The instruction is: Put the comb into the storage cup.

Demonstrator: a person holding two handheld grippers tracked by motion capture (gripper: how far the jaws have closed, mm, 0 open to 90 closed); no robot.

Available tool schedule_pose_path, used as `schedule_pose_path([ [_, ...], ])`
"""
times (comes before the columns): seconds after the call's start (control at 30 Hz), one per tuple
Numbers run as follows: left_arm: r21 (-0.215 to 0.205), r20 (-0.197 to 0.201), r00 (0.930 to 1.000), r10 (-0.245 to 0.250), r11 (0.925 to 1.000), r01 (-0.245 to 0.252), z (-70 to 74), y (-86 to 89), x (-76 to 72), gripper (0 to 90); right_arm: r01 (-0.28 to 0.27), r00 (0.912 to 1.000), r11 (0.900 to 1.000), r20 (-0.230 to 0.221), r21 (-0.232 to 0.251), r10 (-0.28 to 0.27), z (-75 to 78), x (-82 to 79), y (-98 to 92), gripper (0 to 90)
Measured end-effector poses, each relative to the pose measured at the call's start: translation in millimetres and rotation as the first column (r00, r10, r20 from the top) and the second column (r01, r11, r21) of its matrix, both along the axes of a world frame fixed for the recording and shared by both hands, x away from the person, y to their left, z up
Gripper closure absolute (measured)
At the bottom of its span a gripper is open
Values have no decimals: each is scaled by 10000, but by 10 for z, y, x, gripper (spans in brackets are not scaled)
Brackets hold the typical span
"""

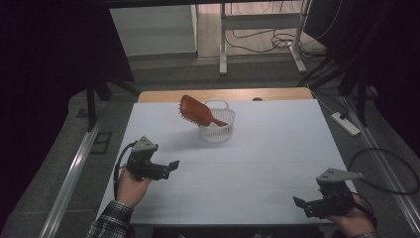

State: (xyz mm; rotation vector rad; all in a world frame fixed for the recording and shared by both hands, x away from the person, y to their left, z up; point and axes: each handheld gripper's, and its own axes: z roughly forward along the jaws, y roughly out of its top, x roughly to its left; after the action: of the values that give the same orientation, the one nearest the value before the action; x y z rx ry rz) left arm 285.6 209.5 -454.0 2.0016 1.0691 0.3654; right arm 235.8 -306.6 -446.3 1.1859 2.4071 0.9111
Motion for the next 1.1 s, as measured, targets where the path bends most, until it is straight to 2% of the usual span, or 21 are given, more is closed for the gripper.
schedule_pose_path([
  [0.6, 253, 129, 9999, 10, 9997, -13, -7, 26, -170, 6, 24, 10000, 10000, -17, -42, -24, -2, 4, 4, 0],
  [1.1, 167, 171, 9998, 74, 9998, -77, -18, 73, -339, 6, 62, 10000, 10000, -9, -47, -62, 0, 6, 2, 0],
])
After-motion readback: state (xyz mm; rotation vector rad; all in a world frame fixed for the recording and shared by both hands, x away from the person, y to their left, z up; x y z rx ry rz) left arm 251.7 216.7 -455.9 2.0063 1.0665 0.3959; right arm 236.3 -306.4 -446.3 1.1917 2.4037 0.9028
